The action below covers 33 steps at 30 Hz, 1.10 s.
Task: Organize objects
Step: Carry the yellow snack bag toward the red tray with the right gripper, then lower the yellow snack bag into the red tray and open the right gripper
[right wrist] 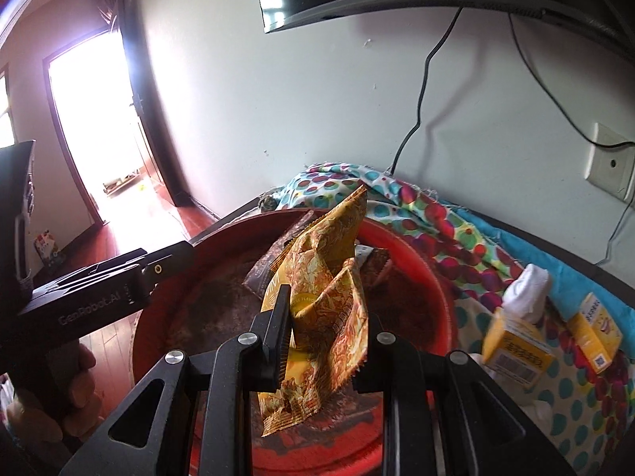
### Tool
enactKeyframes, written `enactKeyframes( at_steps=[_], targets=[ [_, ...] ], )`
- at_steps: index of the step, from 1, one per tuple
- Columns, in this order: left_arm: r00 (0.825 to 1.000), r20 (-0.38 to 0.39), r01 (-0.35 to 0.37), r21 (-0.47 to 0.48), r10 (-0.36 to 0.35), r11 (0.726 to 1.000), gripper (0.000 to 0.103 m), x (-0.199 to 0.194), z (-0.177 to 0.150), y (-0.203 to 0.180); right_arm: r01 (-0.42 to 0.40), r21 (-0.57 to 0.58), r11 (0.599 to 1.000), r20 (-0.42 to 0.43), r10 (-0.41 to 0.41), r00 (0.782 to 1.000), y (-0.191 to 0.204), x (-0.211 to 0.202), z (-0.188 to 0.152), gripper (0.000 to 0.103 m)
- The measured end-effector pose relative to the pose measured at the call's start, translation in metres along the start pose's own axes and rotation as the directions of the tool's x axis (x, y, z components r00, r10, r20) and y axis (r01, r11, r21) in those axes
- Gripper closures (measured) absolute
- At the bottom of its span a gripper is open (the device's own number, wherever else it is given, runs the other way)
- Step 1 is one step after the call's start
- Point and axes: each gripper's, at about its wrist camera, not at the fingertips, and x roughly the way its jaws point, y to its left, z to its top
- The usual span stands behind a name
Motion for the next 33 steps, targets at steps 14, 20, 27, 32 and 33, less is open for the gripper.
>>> enactKeyframes(
  at_steps=[14,20,27,32,33],
  targets=[
    [1.0,-0.022,-0.019,-0.003,0.018,1.0,0.031,0.008,-0.002,0.004,-0.046,-0.065,0.997,-0.051,0.043,0.998,0.032,0.053,0.013,0.082],
    [1.0,-0.024,-0.013,-0.013,0.012,1.0,0.031,0.009,-0.001,0.006,-0.044,-0.097,0.994,-0.087,0.036,0.996,0.038,0.065,0.006,0.082],
    [0.999,-0.03,-0.011,-0.007,0.011,1.0,0.031,0.011,-0.002,0.006,-0.025,-0.122,0.992,-0.092,0.014,0.996,0.038,0.064,0.001,0.082],
    [1.0,-0.03,-0.009,0.003,0.009,1.0,0.031,0.01,-0.003,0.004,-0.023,-0.121,0.992,-0.096,0.011,0.995,0.034,0.061,0.0,0.079],
    [1.0,-0.029,-0.011,0.006,0.011,1.0,0.031,0.01,-0.003,0.004,-0.018,-0.121,0.992,-0.096,0.007,0.995,0.033,0.06,-0.001,0.076]
  ],
)
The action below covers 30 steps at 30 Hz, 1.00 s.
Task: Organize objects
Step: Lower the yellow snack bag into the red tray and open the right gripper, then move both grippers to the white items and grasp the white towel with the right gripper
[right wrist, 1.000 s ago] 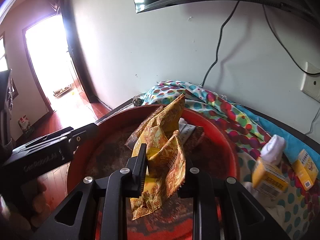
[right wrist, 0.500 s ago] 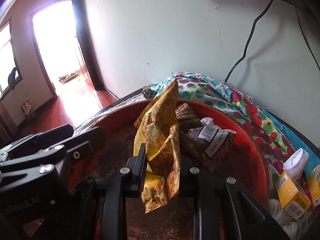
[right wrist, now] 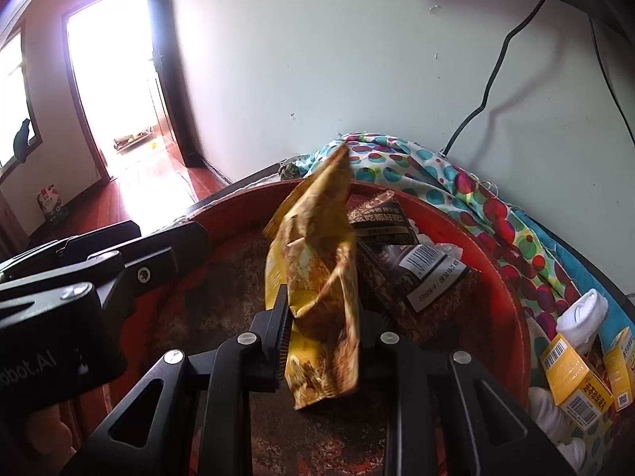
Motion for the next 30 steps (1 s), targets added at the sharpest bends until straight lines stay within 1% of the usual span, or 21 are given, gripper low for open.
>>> enactKeyframes(
  at_steps=[4,8,11,15,17,19,21,23,28,29,30],
  targets=[
    [1.0,-0.002,0.002,0.007,-0.002,1.0,0.031,0.001,-0.001,-0.003,0.009,-0.008,1.0,0.003,-0.009,1.0,-0.002,-0.004,-0.002,0.075],
    [1.0,0.005,-0.014,0.029,0.014,0.999,0.031,0.0,-0.001,-0.006,0.023,0.0,1.0,0.017,-0.023,1.0,-0.005,-0.013,-0.004,0.065],
    [1.0,0.008,-0.023,0.047,0.022,0.999,0.031,0.0,-0.002,-0.009,0.023,0.01,1.0,0.02,-0.023,1.0,-0.008,-0.02,-0.006,0.065],
    [1.0,0.005,-0.015,0.062,0.015,0.998,0.031,0.001,-0.003,-0.013,0.038,0.026,0.999,0.033,-0.038,0.999,-0.016,-0.033,-0.011,0.064],
    [1.0,0.006,-0.014,0.076,0.014,0.997,0.031,0.001,-0.004,-0.017,0.034,0.051,0.998,0.047,-0.037,0.998,-0.023,-0.042,-0.014,0.064],
    [1.0,0.006,-0.014,0.089,0.013,0.996,0.031,0.001,-0.005,-0.02,0.026,0.077,0.997,0.053,-0.03,0.998,-0.03,-0.05,-0.015,0.06],
    [1.0,0.004,-0.013,0.105,0.013,0.994,0.031,0.001,-0.006,-0.025,0.045,0.091,0.995,0.067,-0.051,0.996,-0.035,-0.055,-0.016,0.046],
    [1.0,0.004,-0.016,0.117,0.015,0.993,0.031,0.001,-0.008,-0.028,0.065,0.09,0.994,0.073,-0.072,0.995,-0.04,-0.056,-0.017,0.045],
    [1.0,0.01,-0.007,0.122,0.005,0.993,0.031,-0.001,-0.008,-0.029,0.071,0.128,0.989,0.077,-0.081,0.994,-0.05,-0.061,-0.016,0.043],
    [1.0,0.011,-0.002,0.12,0.0,0.993,0.031,-0.001,-0.008,-0.029,0.082,0.127,0.989,0.082,-0.093,0.992,-0.051,-0.064,-0.017,0.042],
    [1.0,0.011,0.002,0.117,-0.003,0.993,0.031,-0.001,-0.008,-0.029,0.09,0.126,0.988,0.087,-0.102,0.991,-0.053,-0.067,-0.017,0.039]
  ],
)
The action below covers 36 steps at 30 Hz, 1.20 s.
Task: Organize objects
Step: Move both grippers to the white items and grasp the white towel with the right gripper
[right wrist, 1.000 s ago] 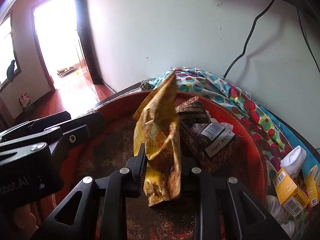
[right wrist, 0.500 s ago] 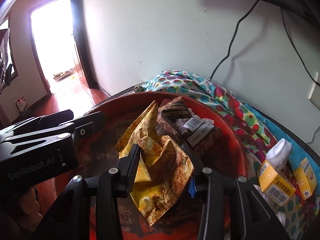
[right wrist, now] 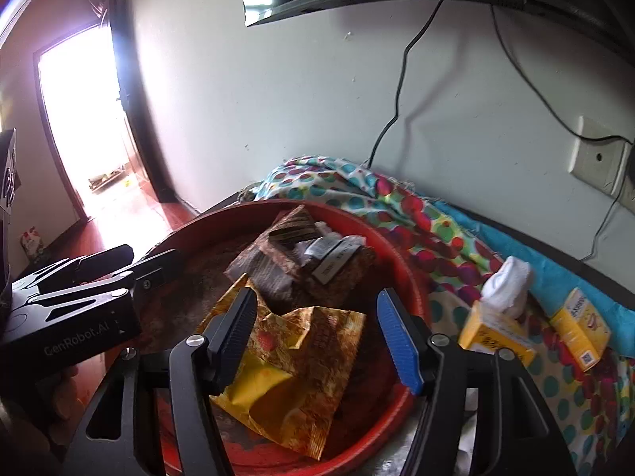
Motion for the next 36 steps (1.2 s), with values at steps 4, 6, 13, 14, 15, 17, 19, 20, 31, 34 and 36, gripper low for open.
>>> enactKeyframes(
  at_steps=[4,6,13,14,15,17,19,20,31,34,36],
  targets=[
    [1.0,-0.001,0.016,0.002,-0.016,1.0,0.031,-0.001,-0.001,-0.003,0.026,0.012,1.0,0.015,-0.027,1.0,-0.018,-0.02,-0.005,0.036],
    [1.0,0.0,0.016,0.014,-0.016,1.0,0.031,-0.001,-0.001,-0.007,0.053,0.025,0.998,0.023,-0.054,0.998,-0.032,-0.033,-0.01,0.035],
    [0.998,0.0,0.069,0.106,-0.069,0.992,0.031,-0.005,-0.009,-0.037,0.178,0.126,0.976,0.022,-0.182,0.983,-0.101,-0.077,-0.042,0.032],
    [0.997,0.001,0.081,0.129,-0.082,0.988,0.031,-0.006,-0.011,-0.045,0.197,0.143,0.97,0.013,-0.201,0.98,-0.112,-0.081,-0.048,0.032],
    [0.996,0.0,0.092,0.142,-0.093,0.986,0.031,-0.007,-0.013,-0.049,0.207,0.155,0.966,0.004,-0.21,0.978,-0.119,-0.083,-0.053,0.032],
    [0.992,-0.015,0.127,0.169,-0.126,0.977,0.031,-0.008,-0.017,-0.061,0.229,0.175,0.958,-0.023,-0.228,0.973,-0.132,-0.086,-0.064,0.032],
    [0.986,-0.028,0.169,0.197,-0.166,0.966,0.031,-0.01,-0.022,-0.073,0.236,0.182,0.955,-0.05,-0.231,0.972,-0.138,-0.086,-0.075,0.032],
    [0.982,-0.036,0.186,0.21,-0.183,0.96,0.031,-0.011,-0.024,-0.078,0.23,0.181,0.956,-0.063,-0.222,0.973,-0.139,-0.084,-0.08,0.032],
    [0.91,-0.165,0.414,0.346,-0.38,0.842,0.031,-0.019,-0.05,-0.121,0.184,0.011,0.983,-0.138,-0.181,0.974,-0.11,-0.056,-0.105,0.03],
    [0.888,-0.202,0.46,0.379,-0.413,0.803,0.031,-0.022,-0.059,-0.13,0.165,0.014,0.986,-0.147,-0.161,0.976,-0.111,-0.047,-0.104,0.03],
    [0.868,-0.238,0.497,0.408,-0.436,0.766,0.031,-0.024,-0.066,-0.138,0.147,0.018,0.989,-0.153,-0.143,0.978,-0.113,-0.042,-0.103,0.03]
  ],
)
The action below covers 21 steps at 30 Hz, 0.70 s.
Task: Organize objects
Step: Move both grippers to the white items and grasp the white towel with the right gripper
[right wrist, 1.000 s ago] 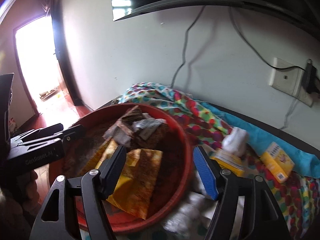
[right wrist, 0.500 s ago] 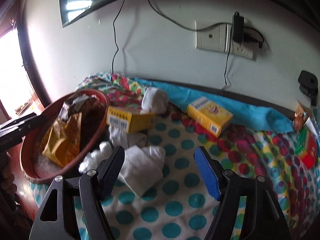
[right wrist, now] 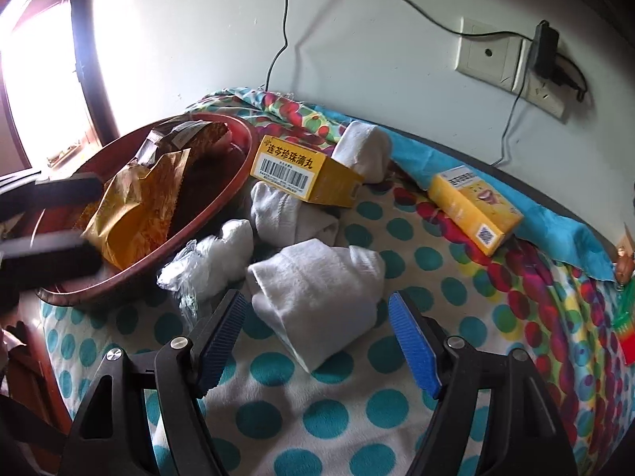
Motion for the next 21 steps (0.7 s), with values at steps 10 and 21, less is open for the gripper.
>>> enactKeyframes(
  at_steps=[10,21],
  targets=[
    [0.978,-0.046,0.208,0.053,-0.206,0.977,0.031,0.004,-0.008,-0.03,0.005,-0.006,1.0,-0.016,-0.005,1.0,-0.002,0.016,0.0,0.057],
    [0.981,-0.09,0.172,-0.004,-0.172,0.985,0.031,0.025,-0.012,-0.032,0.056,0.02,0.998,0.058,-0.057,0.997,-0.029,-0.01,-0.015,0.07]
  ],
)
